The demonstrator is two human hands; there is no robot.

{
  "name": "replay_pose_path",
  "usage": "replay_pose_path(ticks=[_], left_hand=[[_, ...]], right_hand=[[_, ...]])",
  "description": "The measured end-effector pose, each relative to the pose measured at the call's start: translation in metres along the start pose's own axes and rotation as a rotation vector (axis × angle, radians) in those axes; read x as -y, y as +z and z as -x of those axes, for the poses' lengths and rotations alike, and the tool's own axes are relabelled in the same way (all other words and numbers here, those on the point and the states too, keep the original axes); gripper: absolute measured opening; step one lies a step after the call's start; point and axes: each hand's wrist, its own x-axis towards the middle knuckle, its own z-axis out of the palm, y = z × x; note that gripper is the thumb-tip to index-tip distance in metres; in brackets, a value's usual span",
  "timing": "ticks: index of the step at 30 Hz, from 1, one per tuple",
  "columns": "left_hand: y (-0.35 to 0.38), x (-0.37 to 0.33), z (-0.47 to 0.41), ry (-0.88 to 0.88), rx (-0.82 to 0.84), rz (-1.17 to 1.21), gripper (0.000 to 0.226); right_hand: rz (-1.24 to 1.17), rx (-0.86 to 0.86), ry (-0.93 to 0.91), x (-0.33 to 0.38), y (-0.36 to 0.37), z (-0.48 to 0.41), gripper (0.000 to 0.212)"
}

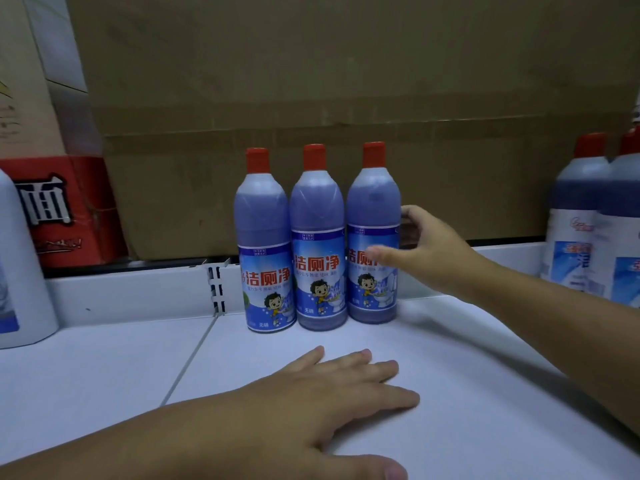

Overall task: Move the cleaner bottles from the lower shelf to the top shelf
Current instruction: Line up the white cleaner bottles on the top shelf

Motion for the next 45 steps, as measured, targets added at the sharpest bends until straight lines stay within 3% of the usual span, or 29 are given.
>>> replay_pose_path(ticks=[4, 10, 16, 22, 28, 32, 35, 38, 41, 45], left_hand=[[-0.001, 0.001, 0.004, 0.006, -0.006, 0.011, 0.058], [-0.002, 0.000, 0.008, -0.001, -0.003, 0.017, 0.053], [0.000, 0.011, 0.016, 0.017, -0.080, 0.033, 0.068], [-0.001, 0.011, 0.016, -0.023, -0.073, 0.033, 0.068], [-0.009, 0.003, 0.025, -0.096, -0.050, 0.057, 0.060], [-0.010, 0.003, 0.029, -0.097, -0.080, 0.001, 0.060], [-0.015, 0.004, 0.031, -0.106, -0.132, -0.097, 0.064], [-0.030, 0.003, 0.036, -0.108, -0.272, -0.162, 0.066], [-0.049, -0.009, 0.047, -0.055, -0.522, -0.196, 0.062], [-0.040, -0.031, 0.068, 0.036, -0.670, -0.220, 0.052]], right_hand=[[-0.048, 0.151, 0.111, -0.001, 0.001, 0.005, 0.052], [-0.033, 0.123, 0.098, -0.002, 0.005, 0.006, 0.052], [-0.006, 0.110, 0.078, -0.003, 0.008, 0.007, 0.051], [0.053, 0.128, 0.064, -0.006, 0.006, 0.006, 0.052], [0.269, 0.164, -0.015, 0.003, 0.000, 0.011, 0.049], [0.592, 0.176, -0.046, 0.010, -0.010, 0.017, 0.054], [0.694, 0.163, 0.042, 0.019, -0.013, 0.030, 0.058], [0.705, 0.122, -0.021, 0.030, -0.013, 0.052, 0.050], [0.567, 0.049, -0.086, 0.050, -0.011, 0.080, 0.047], [0.363, -0.091, -0.165, 0.066, -0.007, 0.129, 0.036]])
